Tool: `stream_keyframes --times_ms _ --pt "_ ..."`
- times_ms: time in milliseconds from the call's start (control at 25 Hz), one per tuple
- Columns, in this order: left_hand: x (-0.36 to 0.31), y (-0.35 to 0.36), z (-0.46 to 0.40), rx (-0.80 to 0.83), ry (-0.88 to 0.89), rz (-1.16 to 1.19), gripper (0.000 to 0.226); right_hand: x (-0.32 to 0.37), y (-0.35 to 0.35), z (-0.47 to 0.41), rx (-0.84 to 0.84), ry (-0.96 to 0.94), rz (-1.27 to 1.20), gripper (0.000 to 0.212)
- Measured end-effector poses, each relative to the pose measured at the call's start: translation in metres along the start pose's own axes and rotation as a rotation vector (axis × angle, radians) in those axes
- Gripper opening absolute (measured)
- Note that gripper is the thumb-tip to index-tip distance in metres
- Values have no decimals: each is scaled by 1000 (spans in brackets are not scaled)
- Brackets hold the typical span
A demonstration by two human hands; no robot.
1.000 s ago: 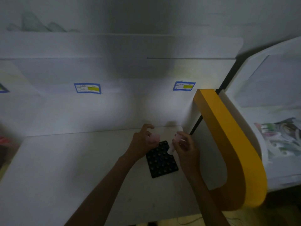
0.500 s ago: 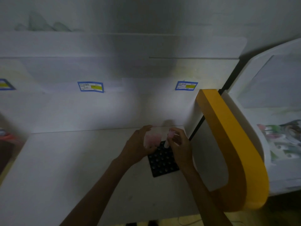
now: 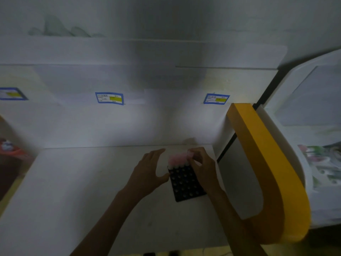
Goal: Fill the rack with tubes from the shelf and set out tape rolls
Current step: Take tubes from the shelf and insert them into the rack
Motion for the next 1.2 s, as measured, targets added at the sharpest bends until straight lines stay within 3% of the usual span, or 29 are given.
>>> stream_keyframes --times_ms 280,480,680,920,1200 --pt "4 0 6 -18 -3 34 78 -7 9 5 -31 -53 144 22" --pt "2 -1 9 4 15 35 78 -2 17 9 -60 34 96 27" --pt "4 -4 17 10 50 26 77 9 7 19 22 92 177 42" --pt "-3 4 26 25 148 -21 77 17 -4 74 -10 99 334 61" --pt "-56 31 35 101 257 -98 72 39 -14 152 -12 84 501 64"
Point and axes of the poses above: each hand's wrist, its own z-axis away from the middle knuckle, its own y-axis out of the palm, x = y × z, the point moved 1 cm from there along -z, towards the middle knuckle, and after that the axes turned 15 degrees about x, right-handed, at the moved point
